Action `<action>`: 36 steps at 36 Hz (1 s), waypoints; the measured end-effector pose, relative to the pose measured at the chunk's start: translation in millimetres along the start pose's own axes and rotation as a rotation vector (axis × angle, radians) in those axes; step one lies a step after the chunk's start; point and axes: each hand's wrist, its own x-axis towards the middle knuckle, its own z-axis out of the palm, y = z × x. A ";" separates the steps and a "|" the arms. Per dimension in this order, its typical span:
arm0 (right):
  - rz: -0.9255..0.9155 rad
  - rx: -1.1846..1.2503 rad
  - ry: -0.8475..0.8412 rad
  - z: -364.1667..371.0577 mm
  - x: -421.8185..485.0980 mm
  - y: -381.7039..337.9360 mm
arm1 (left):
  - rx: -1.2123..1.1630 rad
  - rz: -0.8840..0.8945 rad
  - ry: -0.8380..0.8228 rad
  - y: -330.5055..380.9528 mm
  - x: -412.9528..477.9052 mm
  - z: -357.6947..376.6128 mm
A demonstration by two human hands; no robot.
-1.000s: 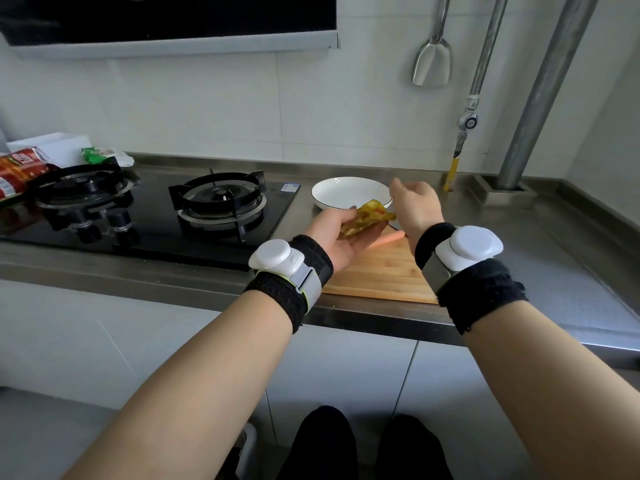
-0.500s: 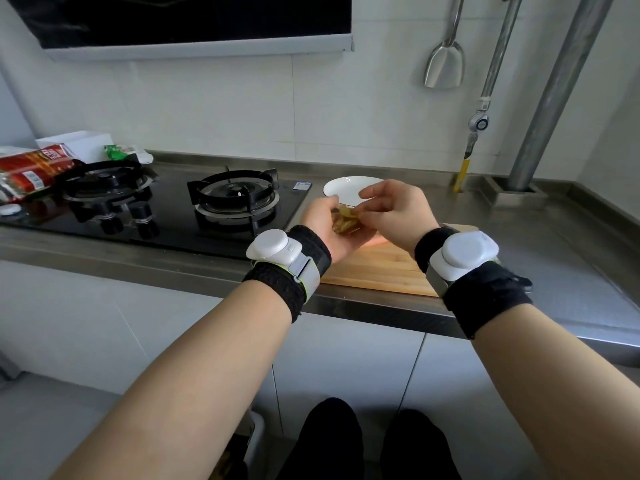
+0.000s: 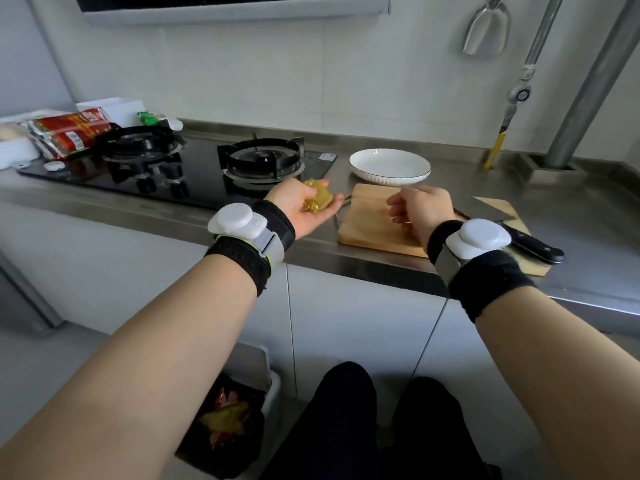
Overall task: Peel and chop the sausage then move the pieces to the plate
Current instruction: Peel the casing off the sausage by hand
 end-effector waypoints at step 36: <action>-0.013 -0.331 0.075 14.7 17.3 16.7 | 0.718 -0.465 0.614 -188.2 -3.8 -372.5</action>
